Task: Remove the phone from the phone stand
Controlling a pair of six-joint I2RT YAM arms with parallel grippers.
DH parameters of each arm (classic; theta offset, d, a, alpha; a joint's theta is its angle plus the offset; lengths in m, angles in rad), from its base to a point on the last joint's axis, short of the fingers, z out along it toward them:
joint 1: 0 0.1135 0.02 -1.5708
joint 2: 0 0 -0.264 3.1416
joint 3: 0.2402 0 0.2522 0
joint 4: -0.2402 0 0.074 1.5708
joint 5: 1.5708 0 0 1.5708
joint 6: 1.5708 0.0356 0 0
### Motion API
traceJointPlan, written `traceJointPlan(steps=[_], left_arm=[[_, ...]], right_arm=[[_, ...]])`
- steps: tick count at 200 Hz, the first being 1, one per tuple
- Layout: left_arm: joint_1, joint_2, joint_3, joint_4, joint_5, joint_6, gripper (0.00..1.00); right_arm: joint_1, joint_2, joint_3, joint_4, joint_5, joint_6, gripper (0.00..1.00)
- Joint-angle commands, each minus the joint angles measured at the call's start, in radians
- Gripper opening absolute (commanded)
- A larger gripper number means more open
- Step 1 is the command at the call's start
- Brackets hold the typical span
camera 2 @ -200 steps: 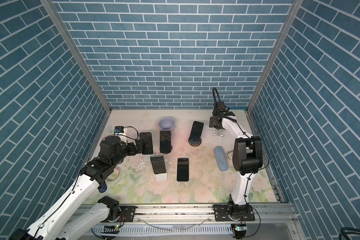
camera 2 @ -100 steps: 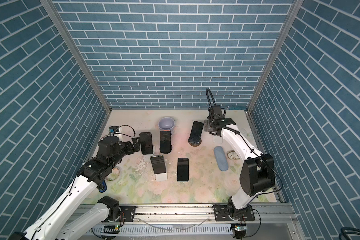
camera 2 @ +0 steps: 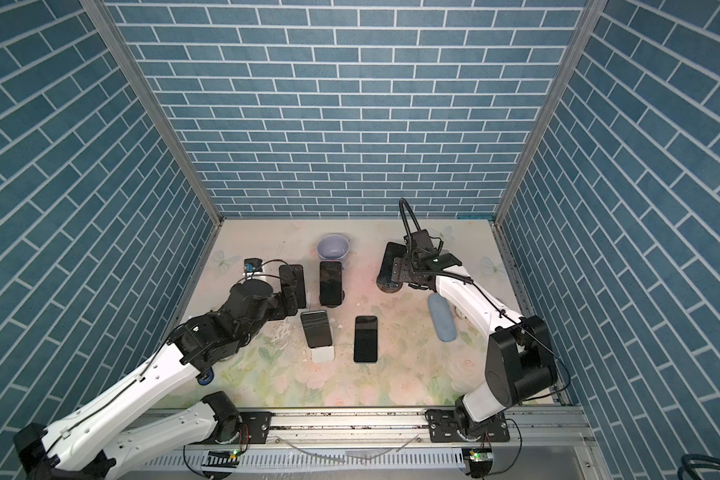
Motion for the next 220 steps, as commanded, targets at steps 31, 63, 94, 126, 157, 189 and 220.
traceJointPlan(steps=[31,63,94,126,157,189,220], left_arm=[[-0.261,0.188,0.18,-0.324,-0.253,-0.314,1.0],[-0.364,0.297,0.272,-0.424,-0.301,-0.429,1.0],[-0.387,0.334,0.298,-0.428,-0.261,-0.508,1.0],[-0.387,0.328,0.263,-0.415,-0.216,-0.636,1.0],[-0.386,0.353,0.255,-0.392,-0.174,-0.646,1.0],[-0.356,0.365,0.229,-0.303,-0.08,-0.556,1.0],[-0.312,0.376,0.222,-0.316,-0.032,-0.519,1.0]], right_arm=[[0.009,-0.038,-0.061,0.025,-0.05,0.05,0.94],[0.008,-0.042,-0.071,0.036,-0.05,0.037,0.94],[0.009,-0.041,-0.082,0.044,-0.056,0.023,0.94],[0.009,-0.037,-0.096,0.054,-0.067,0.013,0.94],[0.009,-0.033,-0.11,0.07,-0.078,0.01,0.94],[0.009,-0.025,-0.121,0.08,-0.09,0.007,0.94],[0.009,-0.015,-0.127,0.083,-0.095,0.001,0.94]])
